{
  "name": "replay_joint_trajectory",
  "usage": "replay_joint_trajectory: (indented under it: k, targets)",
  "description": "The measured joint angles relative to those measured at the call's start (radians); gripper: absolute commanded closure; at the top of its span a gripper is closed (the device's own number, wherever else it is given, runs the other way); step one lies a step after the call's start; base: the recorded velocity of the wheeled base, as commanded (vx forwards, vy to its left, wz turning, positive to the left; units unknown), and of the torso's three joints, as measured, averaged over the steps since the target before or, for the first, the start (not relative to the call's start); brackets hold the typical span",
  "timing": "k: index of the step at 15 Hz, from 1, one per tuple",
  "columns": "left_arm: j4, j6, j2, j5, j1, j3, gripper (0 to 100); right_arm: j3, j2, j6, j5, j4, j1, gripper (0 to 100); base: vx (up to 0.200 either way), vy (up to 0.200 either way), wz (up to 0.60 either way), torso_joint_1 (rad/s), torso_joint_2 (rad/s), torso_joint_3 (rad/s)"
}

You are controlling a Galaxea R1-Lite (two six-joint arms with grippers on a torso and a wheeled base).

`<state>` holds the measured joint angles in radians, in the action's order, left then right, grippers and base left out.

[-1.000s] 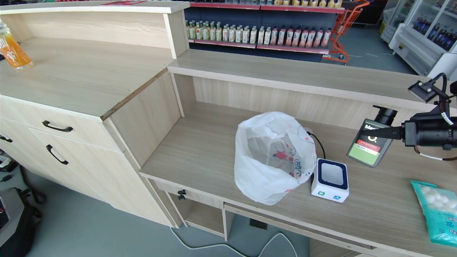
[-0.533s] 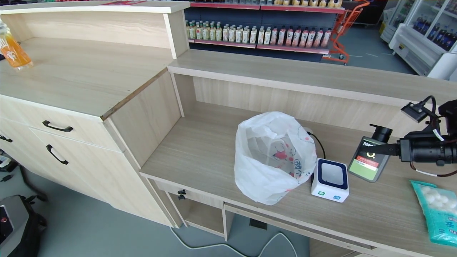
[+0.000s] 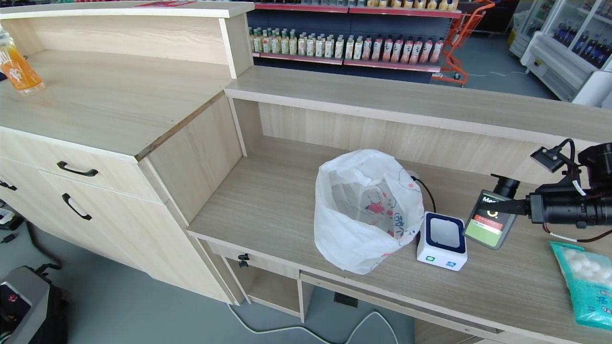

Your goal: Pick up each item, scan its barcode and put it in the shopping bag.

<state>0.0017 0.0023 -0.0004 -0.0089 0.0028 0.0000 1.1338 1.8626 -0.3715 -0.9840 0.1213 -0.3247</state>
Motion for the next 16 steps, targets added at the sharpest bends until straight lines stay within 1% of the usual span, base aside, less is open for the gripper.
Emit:
replay_joint_trajectory:
  k: [5,12,16]
  targets:
    - [0.0,0.0,0.0,0.0,0.0,0.0,0,0.005,0.039,-0.002,0.0,-0.03,-0.003,100,0.0,0.0,0.0,0.0,0.0,0.0]
    - [0.0,0.0,0.0,0.0,0.0,0.0,0,-0.008,0.074,-0.068,0.001,-0.029,-0.003,100,0.0,0.0,0.0,0.0,0.0,0.0]
    - [0.0,0.0,0.0,0.0,0.0,0.0,0,-0.001,0.092,-0.069,0.001,-0.032,0.0,100,0.0,0.0,0.0,0.0,0.0,0.0]
